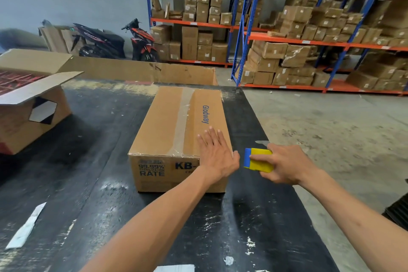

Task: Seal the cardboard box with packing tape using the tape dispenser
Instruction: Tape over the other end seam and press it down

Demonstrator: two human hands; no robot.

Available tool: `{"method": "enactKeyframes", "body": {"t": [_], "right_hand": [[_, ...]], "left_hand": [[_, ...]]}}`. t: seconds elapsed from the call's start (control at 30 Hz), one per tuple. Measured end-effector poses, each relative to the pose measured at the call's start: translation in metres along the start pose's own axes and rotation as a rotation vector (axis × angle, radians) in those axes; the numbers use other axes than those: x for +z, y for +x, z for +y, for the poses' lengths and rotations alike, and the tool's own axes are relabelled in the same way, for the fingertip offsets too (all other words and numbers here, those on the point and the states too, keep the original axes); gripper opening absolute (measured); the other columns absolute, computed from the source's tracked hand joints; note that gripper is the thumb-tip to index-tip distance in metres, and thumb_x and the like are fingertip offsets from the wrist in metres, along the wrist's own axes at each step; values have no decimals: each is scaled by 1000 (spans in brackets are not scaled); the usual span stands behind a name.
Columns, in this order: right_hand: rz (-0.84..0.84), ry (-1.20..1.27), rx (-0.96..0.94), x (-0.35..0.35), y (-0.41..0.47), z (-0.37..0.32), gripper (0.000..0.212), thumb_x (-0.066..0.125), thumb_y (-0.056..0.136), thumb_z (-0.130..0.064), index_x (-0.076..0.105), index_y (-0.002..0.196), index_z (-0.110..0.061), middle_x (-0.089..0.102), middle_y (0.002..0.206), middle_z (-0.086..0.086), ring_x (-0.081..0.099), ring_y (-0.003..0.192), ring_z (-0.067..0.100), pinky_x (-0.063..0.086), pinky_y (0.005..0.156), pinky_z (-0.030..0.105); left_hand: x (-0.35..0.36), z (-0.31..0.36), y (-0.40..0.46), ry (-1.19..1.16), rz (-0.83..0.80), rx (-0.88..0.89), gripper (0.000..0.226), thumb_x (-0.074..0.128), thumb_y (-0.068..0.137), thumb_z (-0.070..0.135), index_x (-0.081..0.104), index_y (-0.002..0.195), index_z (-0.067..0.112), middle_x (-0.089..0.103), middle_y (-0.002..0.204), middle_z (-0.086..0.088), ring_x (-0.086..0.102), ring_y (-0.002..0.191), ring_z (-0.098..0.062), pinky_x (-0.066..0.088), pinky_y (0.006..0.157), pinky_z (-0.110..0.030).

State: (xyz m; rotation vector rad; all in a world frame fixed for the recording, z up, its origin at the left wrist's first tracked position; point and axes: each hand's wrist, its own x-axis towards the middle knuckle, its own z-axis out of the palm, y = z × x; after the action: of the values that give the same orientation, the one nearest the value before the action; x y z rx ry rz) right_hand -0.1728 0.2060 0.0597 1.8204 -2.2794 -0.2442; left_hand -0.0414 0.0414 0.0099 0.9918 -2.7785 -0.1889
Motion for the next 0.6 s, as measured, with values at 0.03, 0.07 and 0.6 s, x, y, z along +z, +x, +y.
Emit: {"method": "enactKeyframes", "body": {"t": [0.03,0.07,0.6], "right_hand": [[1,9,8,-2,-1,0,49,73,58,-55,76,105,-44,74,91,6,71,62,26,47,42,28],[13,29,17,-3,-2,1,48,62,64,-58,74,108,-45,75,99,6,72,65,27,49,45,30],[327,400,206,-46,11,-33,50,74,74,-64,60,122,-63,57,76,-9,54,74,14,34,62,26]], "left_hand": [[-2,0,0,20,-29,14,87,25,97,53,0,156,-5,-5,161,-34,-6,150,-50,-5,119,-63],[-4,-1,0,41,-55,34,85,25,97,51,3,156,-6,-2,161,-35,-3,149,-50,-3,119,-63],[-69,-124,-9,-87,-258,180,105,39,88,79,-5,160,18,-6,167,-8,1,154,-28,4,125,-49]]}}
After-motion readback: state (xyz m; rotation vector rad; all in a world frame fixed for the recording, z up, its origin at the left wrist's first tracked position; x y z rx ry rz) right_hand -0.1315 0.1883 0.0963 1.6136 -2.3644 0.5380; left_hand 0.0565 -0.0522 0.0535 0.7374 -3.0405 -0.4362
